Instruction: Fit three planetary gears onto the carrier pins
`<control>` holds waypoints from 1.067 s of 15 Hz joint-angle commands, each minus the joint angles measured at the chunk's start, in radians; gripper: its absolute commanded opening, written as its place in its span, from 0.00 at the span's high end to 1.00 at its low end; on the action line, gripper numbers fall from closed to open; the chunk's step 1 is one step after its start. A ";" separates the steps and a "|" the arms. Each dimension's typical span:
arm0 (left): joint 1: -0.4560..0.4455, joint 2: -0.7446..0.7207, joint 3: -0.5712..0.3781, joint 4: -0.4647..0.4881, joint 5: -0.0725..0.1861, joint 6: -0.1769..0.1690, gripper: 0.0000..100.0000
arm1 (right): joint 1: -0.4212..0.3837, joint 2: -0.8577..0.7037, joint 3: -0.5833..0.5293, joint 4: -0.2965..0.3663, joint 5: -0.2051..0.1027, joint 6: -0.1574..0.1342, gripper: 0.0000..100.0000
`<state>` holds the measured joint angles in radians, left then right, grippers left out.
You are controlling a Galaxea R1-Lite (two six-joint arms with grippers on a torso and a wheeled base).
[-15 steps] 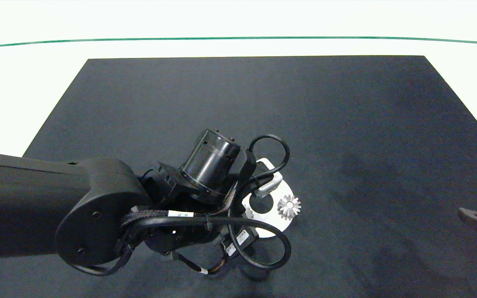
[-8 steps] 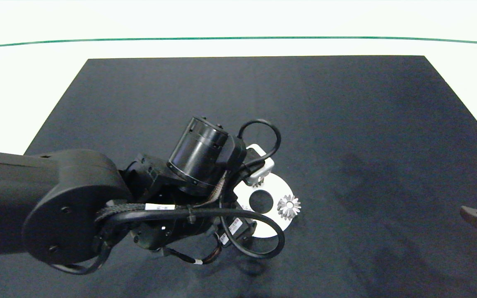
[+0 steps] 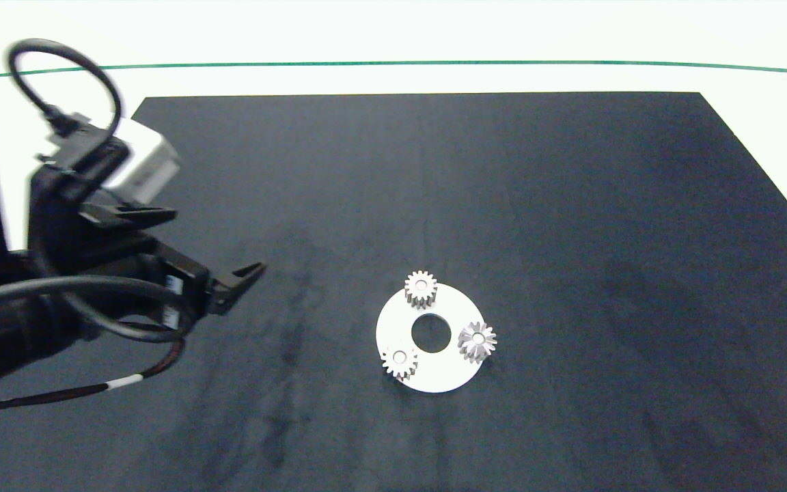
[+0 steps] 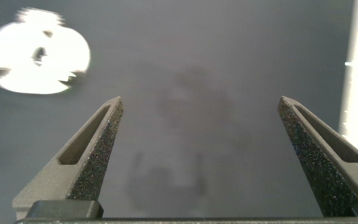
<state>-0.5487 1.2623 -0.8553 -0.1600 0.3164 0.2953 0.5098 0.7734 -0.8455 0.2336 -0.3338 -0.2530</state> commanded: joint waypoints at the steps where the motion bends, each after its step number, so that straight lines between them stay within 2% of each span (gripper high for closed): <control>1: 0.289 -0.385 0.239 -0.118 0.016 0.031 0.00 | -0.261 -0.224 0.060 0.006 -0.039 -0.078 0.00; 2: 0.365 -0.478 0.294 -0.118 0.018 0.057 0.00 | -0.309 -0.278 0.079 0.006 -0.042 -0.078 0.00; 4: 0.477 -0.686 0.381 -0.108 0.015 0.070 0.00 | -0.386 -0.396 0.148 0.006 -0.079 -0.080 0.00; 6: 0.492 -0.840 0.443 -0.056 0.015 0.068 0.00 | -0.409 -0.520 0.237 0.006 -0.100 -0.086 0.00; 7: 0.492 -0.952 0.460 0.039 0.015 0.070 0.00 | -0.412 -0.611 0.306 0.006 -0.142 -0.091 0.00; 8: 0.494 -0.995 0.460 0.088 0.015 0.068 0.00 | -0.410 -0.648 0.332 0.006 -0.179 -0.091 0.00; 9: 0.506 -1.084 0.458 0.168 0.015 0.062 0.00 | -0.412 -0.684 0.365 -0.002 -0.274 -0.075 0.00; 10: 0.527 -1.129 0.461 0.191 0.015 0.045 0.00 | -0.410 -0.684 0.364 -0.010 -0.321 -0.052 0.00; 11: 0.543 -1.181 0.473 0.226 0.015 0.030 0.00 | -0.412 -0.684 0.364 -0.019 -0.338 -0.035 0.00; 12: 0.546 -1.229 0.483 0.270 0.015 0.031 0.00 | -0.433 -0.686 0.367 -0.030 -0.360 -0.029 0.00; 13: 0.550 -1.262 0.493 0.312 0.015 0.027 0.00 | -0.487 -0.703 0.373 -0.030 -0.373 -0.028 0.00; 14: 0.550 -1.262 0.498 0.316 0.020 -0.007 0.00 | -0.513 -0.769 0.410 -0.028 -0.366 -0.040 0.00; 15: 0.550 -1.262 0.501 0.318 0.016 -0.054 0.00 | -0.514 -0.773 0.467 -0.051 -0.363 -0.032 0.00; 16: 0.550 -1.262 0.519 0.321 0.007 -0.088 0.00 | -0.513 -0.773 0.520 -0.066 -0.329 -0.031 0.00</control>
<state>-0.0017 0.0368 -0.3517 0.1581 0.3243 0.2164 0.0109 0.0389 -0.3998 0.1821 -0.6787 -0.2823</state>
